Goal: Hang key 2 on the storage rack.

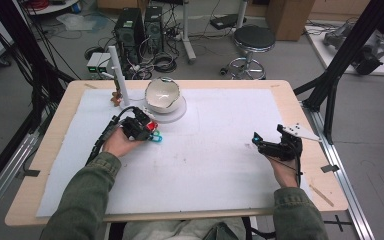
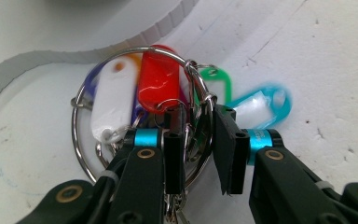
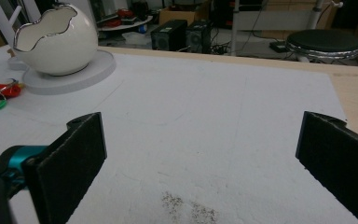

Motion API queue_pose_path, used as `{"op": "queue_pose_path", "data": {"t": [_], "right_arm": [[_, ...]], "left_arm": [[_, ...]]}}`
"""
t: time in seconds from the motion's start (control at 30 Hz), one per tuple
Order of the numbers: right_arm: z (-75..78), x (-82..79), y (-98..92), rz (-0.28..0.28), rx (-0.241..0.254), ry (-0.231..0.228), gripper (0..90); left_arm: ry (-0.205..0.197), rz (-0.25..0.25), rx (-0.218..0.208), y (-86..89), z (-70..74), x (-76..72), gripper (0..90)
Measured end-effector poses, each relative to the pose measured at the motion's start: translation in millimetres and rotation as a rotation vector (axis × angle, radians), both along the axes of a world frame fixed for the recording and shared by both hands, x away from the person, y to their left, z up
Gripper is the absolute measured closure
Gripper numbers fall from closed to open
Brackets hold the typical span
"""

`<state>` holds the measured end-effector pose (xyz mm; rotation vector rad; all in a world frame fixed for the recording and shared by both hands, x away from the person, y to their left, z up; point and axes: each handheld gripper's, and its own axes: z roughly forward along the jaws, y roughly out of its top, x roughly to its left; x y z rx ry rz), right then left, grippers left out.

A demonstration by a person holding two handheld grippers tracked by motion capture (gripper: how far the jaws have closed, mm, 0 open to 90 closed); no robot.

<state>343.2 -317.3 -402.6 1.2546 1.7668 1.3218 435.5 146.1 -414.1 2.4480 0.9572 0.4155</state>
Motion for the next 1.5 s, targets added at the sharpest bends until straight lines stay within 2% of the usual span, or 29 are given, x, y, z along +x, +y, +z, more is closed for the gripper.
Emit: {"op": "queue_pose_path", "data": {"t": [0.33, 0.57, 0.73, 1.0, 1.13, 1.27, 1.5], "right_arm": [[0.2, -0.2, -0.1, 0.000, 0.000, -0.002, 0.8], [0.3, -0.4, -0.1, 0.000, -0.001, -0.004, 0.9], [0.2, -0.4, 0.2, 0.000, 0.002, -0.003, 0.8], [0.7, -1.3, 0.4, -0.001, 0.005, -0.005, 0.8], [0.7, -1.3, 0.4, 0.001, 0.004, -0.004, 0.9], [0.5, -1.1, 0.4, 0.001, 0.003, -0.005, 0.8], [0.4, -0.9, 0.7, 0.003, -0.001, -0.006, 0.8]], "left_arm": [[0.024, 0.019, -0.016, 6.6, 4.7, 0.4, 75.8], [0.009, 0.042, -0.054, 12.6, 13.2, -2.1, 75.8], [-0.008, 0.049, -0.057, 18.2, 20.7, -5.2, 75.8], [-0.025, 0.077, -0.095, 28.5, 31.8, -8.5, 75.9], [-0.009, 0.088, -0.126, 35.8, 37.1, -8.9, 75.9], [-0.011, 0.090, -0.157, 40.4, 43.0, -11.2, 75.8], [-0.022, 0.107, -0.186, 48.6, 49.0, -12.3, 75.8]]}}
